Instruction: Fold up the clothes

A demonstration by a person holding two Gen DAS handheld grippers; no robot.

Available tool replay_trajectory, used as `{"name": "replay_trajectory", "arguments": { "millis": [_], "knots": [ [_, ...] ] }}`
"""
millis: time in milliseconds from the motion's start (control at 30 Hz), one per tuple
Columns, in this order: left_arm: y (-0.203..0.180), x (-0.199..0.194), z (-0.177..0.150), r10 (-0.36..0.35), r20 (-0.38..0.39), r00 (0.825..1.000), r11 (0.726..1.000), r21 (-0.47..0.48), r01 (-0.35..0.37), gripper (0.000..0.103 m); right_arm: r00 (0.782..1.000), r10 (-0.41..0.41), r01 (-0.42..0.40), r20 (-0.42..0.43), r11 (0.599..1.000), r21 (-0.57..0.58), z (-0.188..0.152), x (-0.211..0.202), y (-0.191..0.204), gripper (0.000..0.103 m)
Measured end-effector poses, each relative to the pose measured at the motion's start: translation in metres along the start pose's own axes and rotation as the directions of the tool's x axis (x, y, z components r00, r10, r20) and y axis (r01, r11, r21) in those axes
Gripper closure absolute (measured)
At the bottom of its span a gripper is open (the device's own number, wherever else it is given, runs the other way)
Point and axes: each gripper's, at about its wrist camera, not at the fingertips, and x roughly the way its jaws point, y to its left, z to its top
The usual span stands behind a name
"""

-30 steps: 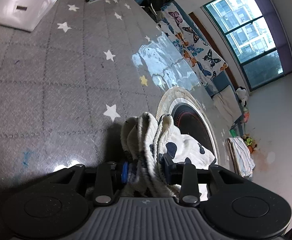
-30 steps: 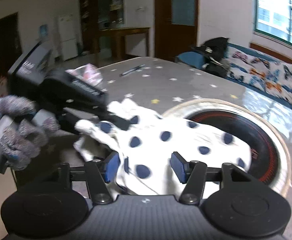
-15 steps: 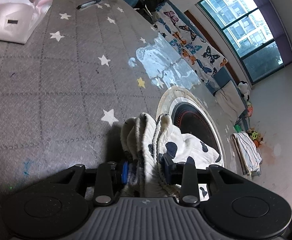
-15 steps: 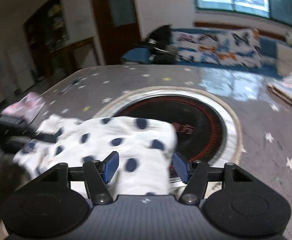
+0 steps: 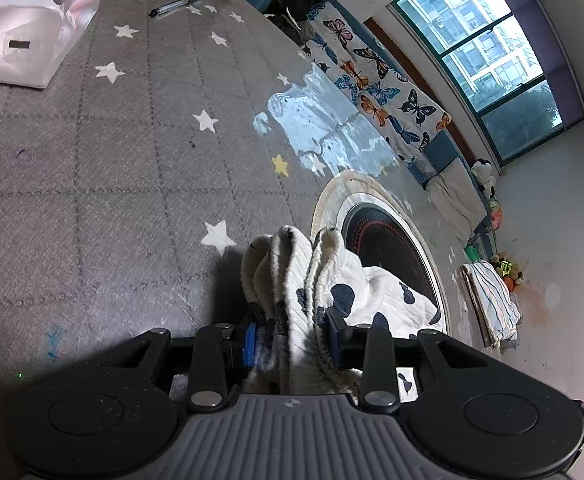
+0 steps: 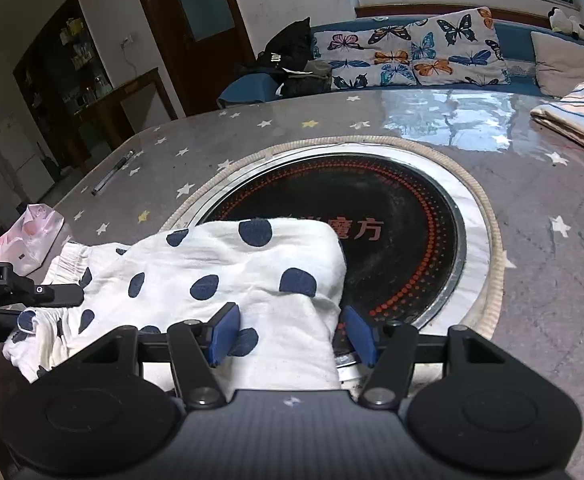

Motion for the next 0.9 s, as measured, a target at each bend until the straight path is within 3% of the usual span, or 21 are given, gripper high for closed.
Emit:
{"name": "replay_trajectory", "arguments": {
  "millis": [333,533,733,900],
  "knots": [
    [0.0,0.0,0.001,0.003,-0.001,1.0,1.0,0.003,-0.003,0.066,1.0,0.01,-0.01,-0.02,1.0,-0.002,-0.001,0.002,0.001,0.054],
    [0.0,0.0,0.002,0.007,-0.003,1.0,1.0,0.009,-0.007,0.065,1.0,0.019,-0.019,-0.018,1.0,-0.003,-0.001,0.001,0.003,0.067],
    [-0.006,-0.003,0.001,0.012,0.001,1.0,0.999,0.032,-0.012,0.066,1.0,0.029,-0.029,0.002,1.0,0.009,-0.003,-0.004,0.002,0.094],
    [-0.014,-0.007,0.0,0.015,0.008,1.0,0.998,0.06,-0.015,0.068,0.998,0.028,-0.029,0.061,0.999,0.017,-0.005,-0.021,0.001,0.098]
  ]
}}
